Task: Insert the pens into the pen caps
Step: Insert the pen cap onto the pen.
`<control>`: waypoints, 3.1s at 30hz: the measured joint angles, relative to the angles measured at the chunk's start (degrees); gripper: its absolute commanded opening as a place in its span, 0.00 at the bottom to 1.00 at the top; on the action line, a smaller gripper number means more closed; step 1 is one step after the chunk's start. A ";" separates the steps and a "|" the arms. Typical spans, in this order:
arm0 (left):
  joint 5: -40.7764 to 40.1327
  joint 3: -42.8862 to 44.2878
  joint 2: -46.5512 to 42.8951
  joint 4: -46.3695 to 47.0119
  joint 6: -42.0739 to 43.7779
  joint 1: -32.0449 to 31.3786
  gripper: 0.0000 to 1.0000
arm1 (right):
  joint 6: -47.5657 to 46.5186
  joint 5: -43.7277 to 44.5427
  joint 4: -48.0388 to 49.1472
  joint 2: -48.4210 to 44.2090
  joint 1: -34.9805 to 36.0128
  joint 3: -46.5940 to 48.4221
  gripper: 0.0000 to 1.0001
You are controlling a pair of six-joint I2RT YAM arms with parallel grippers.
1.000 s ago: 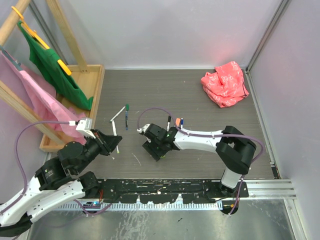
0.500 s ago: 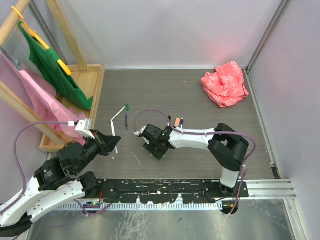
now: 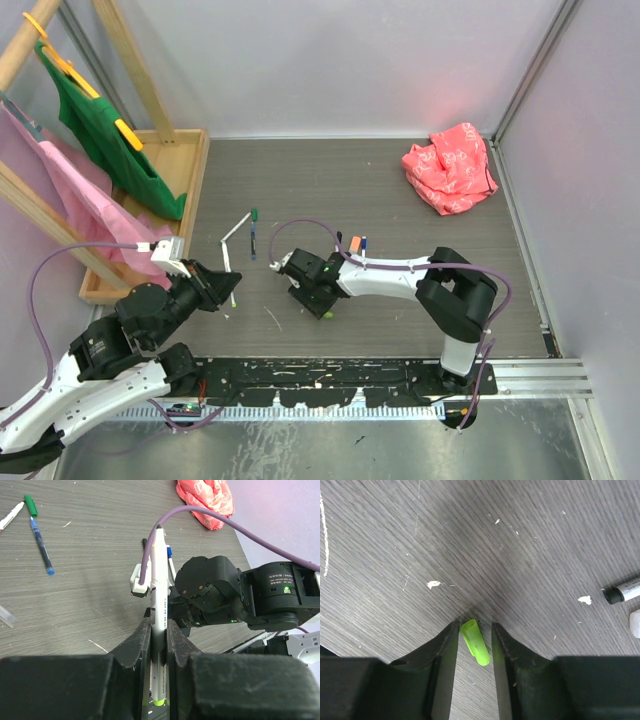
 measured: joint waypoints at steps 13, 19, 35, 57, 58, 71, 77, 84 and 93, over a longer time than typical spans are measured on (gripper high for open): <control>0.02 0.00 0.87 0.00 0.00 0.00 0.00 | 0.87 0.35 -0.55 -1.64 -0.04 -1.90 0.42; 0.02 0.00 0.90 0.02 -0.04 0.00 0.00 | 0.90 0.35 -0.83 -1.79 -0.04 -2.14 0.38; 0.07 0.00 1.05 0.11 -0.02 0.00 0.00 | 4.22 2.49 -0.15 -5.81 -0.52 -5.55 0.00; 19.32 3.15 21.00 9.68 7.30 0.00 0.00 | 19.34 20.26 14.86 -57.24 -2.19 -17.14 0.00; 20.39 3.41 21.70 10.23 7.61 0.00 0.00 | 19.78 20.46 15.80 -58.62 -2.19 -17.20 0.00; 30.05 6.82 28.44 18.97 10.16 -0.48 0.00 | 23.04 20.28 26.97 -66.14 -2.19 -17.25 0.00; 28.92 7.08 28.89 22.25 11.28 -5.27 0.00 | 23.58 18.88 30.51 -67.95 -2.19 -17.25 0.00; 22.10 7.39 28.81 23.32 14.12 -12.37 0.00 | 24.57 17.46 36.15 -71.43 -2.19 -17.25 0.00; 13.86 7.96 29.09 24.04 17.22 -19.87 0.00 | 24.50 14.19 40.92 -72.15 -2.19 -17.25 0.00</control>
